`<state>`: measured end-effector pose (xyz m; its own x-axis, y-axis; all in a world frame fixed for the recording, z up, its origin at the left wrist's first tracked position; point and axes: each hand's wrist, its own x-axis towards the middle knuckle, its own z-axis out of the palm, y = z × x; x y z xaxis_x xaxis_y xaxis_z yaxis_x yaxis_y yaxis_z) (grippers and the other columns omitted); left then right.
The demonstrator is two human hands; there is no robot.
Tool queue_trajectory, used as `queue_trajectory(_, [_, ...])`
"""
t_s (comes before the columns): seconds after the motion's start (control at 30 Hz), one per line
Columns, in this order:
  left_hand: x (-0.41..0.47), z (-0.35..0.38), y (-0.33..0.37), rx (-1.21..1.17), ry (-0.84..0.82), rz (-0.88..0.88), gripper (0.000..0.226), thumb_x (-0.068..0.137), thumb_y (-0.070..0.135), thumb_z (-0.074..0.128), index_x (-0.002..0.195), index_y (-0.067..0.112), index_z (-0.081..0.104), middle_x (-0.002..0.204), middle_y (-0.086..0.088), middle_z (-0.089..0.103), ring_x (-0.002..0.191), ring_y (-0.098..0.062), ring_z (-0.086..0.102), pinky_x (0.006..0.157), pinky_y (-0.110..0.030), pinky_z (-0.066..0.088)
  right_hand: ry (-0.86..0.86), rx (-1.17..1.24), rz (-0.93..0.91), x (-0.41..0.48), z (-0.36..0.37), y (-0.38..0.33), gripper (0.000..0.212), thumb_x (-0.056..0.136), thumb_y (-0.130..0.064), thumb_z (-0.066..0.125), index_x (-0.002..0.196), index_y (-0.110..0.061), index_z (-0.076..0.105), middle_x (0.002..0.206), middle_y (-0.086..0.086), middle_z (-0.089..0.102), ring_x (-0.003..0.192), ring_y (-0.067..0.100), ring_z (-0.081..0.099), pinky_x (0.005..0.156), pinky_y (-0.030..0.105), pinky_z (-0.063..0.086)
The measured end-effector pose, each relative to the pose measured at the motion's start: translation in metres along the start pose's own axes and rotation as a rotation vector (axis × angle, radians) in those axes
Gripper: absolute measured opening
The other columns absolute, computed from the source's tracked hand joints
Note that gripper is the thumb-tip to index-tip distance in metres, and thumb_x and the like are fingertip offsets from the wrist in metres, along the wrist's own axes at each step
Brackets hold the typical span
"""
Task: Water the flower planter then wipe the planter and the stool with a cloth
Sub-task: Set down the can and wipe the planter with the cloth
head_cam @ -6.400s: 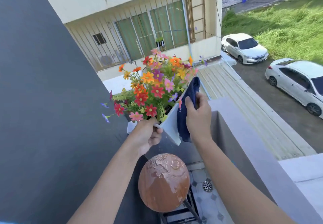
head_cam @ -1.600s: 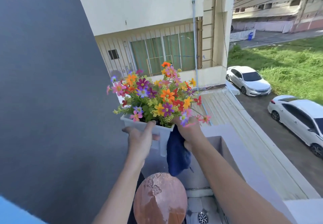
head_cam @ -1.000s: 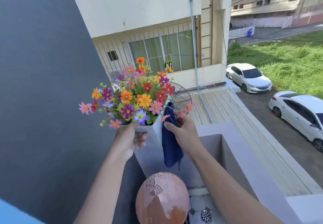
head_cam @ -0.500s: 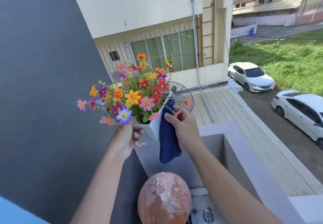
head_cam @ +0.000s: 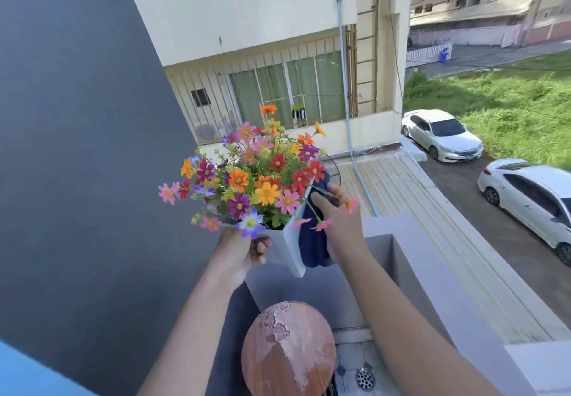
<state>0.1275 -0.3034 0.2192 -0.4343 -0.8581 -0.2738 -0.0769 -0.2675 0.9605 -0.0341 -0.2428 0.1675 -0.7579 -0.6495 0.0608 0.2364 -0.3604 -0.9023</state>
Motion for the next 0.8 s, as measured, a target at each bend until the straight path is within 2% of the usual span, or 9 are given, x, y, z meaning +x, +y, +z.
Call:
queue_trajectory(0.13, [0.010, -0.004, 0.002, -0.075, 0.033, -0.063, 0.021, 0.099, 0.009, 0.039, 0.083, 0.008, 0.052, 0.045, -0.007, 0.058, 0.032, -0.007, 0.043, 0.033, -0.016, 0.035, -0.039, -0.125, -0.081, -0.035, 0.011, 0.014, 0.018, 0.087, -0.011, 0.072, 0.101, -0.019, 0.065, 0.101, 0.005, 0.074, 0.091, 0.013, 0.068, 0.085, 0.035, 0.054])
queue_trajectory(0.2, [0.013, -0.006, 0.004, -0.107, 0.029, -0.069, 0.020, 0.098, 0.006, 0.039, 0.083, 0.008, 0.052, 0.046, -0.008, 0.058, 0.032, -0.007, 0.044, 0.033, -0.016, 0.036, -0.079, -0.177, -0.154, -0.049, 0.010, 0.020, 0.018, 0.083, -0.016, 0.071, 0.100, -0.014, 0.066, 0.100, 0.008, 0.073, 0.090, 0.013, 0.066, 0.082, 0.031, 0.052])
queue_trajectory(0.3, [0.016, -0.009, 0.009, -0.171, 0.015, -0.064, 0.020, 0.101, 0.010, 0.041, 0.084, 0.006, 0.053, 0.046, -0.009, 0.058, 0.032, -0.007, 0.046, 0.034, -0.016, 0.041, -0.145, -0.296, -0.208, -0.063, 0.001, 0.034, 0.021, 0.078, -0.013, 0.068, 0.098, -0.012, 0.064, 0.093, -0.001, 0.065, 0.085, 0.009, 0.060, 0.078, 0.022, 0.048])
queue_trajectory(0.4, [0.015, -0.012, 0.011, -0.217, -0.013, -0.035, 0.019, 0.100, 0.005, 0.040, 0.086, 0.003, 0.052, 0.050, -0.013, 0.058, 0.033, -0.009, 0.051, 0.037, -0.019, 0.048, -0.160, -0.376, -0.163, -0.074, -0.013, 0.051, 0.016, 0.076, -0.010, 0.062, 0.092, -0.011, 0.058, 0.087, 0.011, 0.060, 0.077, 0.010, 0.052, 0.072, 0.024, 0.042])
queue_trajectory(0.5, [0.012, -0.010, 0.012, -0.171, -0.011, 0.019, 0.026, 0.101, 0.004, 0.038, 0.081, 0.000, 0.055, 0.063, -0.014, 0.052, 0.034, -0.009, 0.051, 0.039, -0.020, 0.051, -0.099, -0.357, -0.105, -0.077, -0.017, 0.058, 0.018, 0.079, -0.012, 0.061, 0.097, -0.011, 0.060, 0.091, 0.009, 0.065, 0.080, 0.012, 0.057, 0.076, 0.029, 0.045])
queue_trajectory(0.6, [0.009, -0.006, 0.014, -0.121, 0.014, 0.043, 0.022, 0.102, 0.006, 0.036, 0.088, 0.001, 0.053, 0.064, -0.012, 0.051, 0.034, -0.008, 0.049, 0.037, -0.019, 0.048, -0.080, -0.327, -0.157, -0.079, -0.006, 0.048, 0.018, 0.085, -0.005, 0.065, 0.099, -0.015, 0.061, 0.094, -0.001, 0.065, 0.083, 0.005, 0.058, 0.079, 0.021, 0.045])
queue_trajectory(0.67, [0.006, -0.004, 0.014, -0.065, 0.011, 0.080, 0.021, 0.100, 0.004, 0.038, 0.085, 0.002, 0.053, 0.059, -0.012, 0.054, 0.034, -0.007, 0.048, 0.035, -0.017, 0.043, -0.092, -0.294, -0.216, -0.078, 0.003, 0.036, 0.019, 0.088, 0.001, 0.066, 0.100, -0.014, 0.061, 0.092, -0.003, 0.063, 0.080, 0.000, 0.056, 0.077, 0.014, 0.044])
queue_trajectory(0.73, [0.003, -0.003, 0.011, -0.014, 0.004, 0.114, 0.025, 0.100, 0.007, 0.043, 0.079, 0.004, 0.058, 0.056, -0.009, 0.057, 0.034, -0.006, 0.045, 0.034, -0.017, 0.040, -0.078, -0.236, -0.262, -0.074, 0.011, 0.024, 0.015, 0.090, 0.002, 0.066, 0.098, -0.010, 0.061, 0.084, -0.005, 0.061, 0.075, 0.000, 0.055, 0.072, 0.013, 0.043])
queue_trajectory(0.8, [0.002, -0.006, 0.009, -0.026, -0.023, 0.121, 0.020, 0.098, 0.005, 0.045, 0.082, 0.002, 0.056, 0.064, -0.013, 0.053, 0.035, -0.006, 0.047, 0.034, -0.017, 0.039, -0.041, -0.177, -0.277, -0.069, 0.015, 0.015, 0.014, 0.090, -0.001, 0.066, 0.098, -0.012, 0.062, 0.085, -0.006, 0.063, 0.078, 0.003, 0.058, 0.074, 0.015, 0.044])
